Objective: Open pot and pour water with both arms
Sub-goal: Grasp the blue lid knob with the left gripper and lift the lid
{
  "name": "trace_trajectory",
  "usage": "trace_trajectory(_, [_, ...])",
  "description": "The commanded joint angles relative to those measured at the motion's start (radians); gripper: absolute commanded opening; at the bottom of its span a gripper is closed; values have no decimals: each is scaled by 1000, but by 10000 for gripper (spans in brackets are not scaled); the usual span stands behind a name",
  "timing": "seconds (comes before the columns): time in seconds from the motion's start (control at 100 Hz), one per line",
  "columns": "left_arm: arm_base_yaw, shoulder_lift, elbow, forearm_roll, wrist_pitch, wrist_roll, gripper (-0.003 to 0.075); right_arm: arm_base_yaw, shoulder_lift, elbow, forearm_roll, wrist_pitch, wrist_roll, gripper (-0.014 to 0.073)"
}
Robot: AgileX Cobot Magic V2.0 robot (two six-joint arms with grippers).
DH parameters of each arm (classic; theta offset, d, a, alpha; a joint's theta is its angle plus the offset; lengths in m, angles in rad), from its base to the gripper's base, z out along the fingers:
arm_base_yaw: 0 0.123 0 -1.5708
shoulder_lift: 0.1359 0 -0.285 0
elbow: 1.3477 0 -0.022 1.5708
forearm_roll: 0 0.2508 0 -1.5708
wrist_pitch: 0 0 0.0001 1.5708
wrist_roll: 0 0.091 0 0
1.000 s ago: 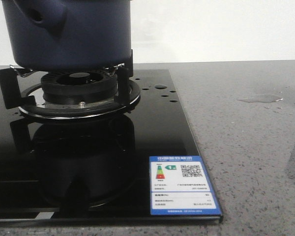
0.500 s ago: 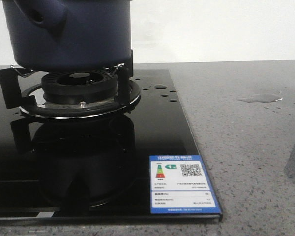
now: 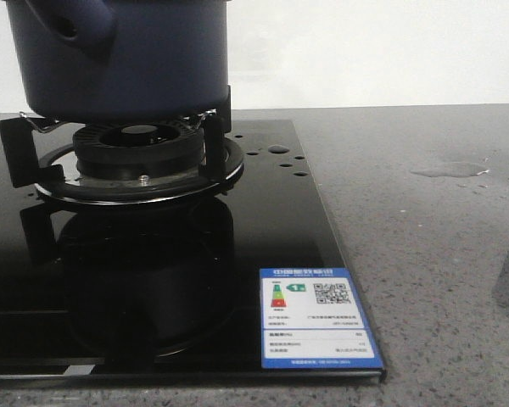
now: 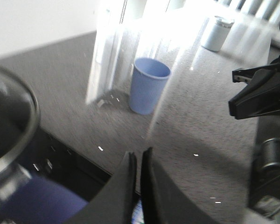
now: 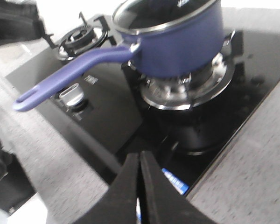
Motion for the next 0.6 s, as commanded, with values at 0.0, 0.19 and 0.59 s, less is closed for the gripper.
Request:
trace_trajectory(0.0, [-18, 35, -88, -75, 0, 148, 102, 12, 11, -33, 71, -62, -61, -25])
trace_trajectory(0.19, [-67, 119, -166, -75, -152, 242, 533, 37, 11, -33, 75, -108, -97, 411])
trace_trajectory(0.59, [-74, 279, -194, -82, -530, 327, 574, 44, 11, -33, 75, -129, -97, 632])
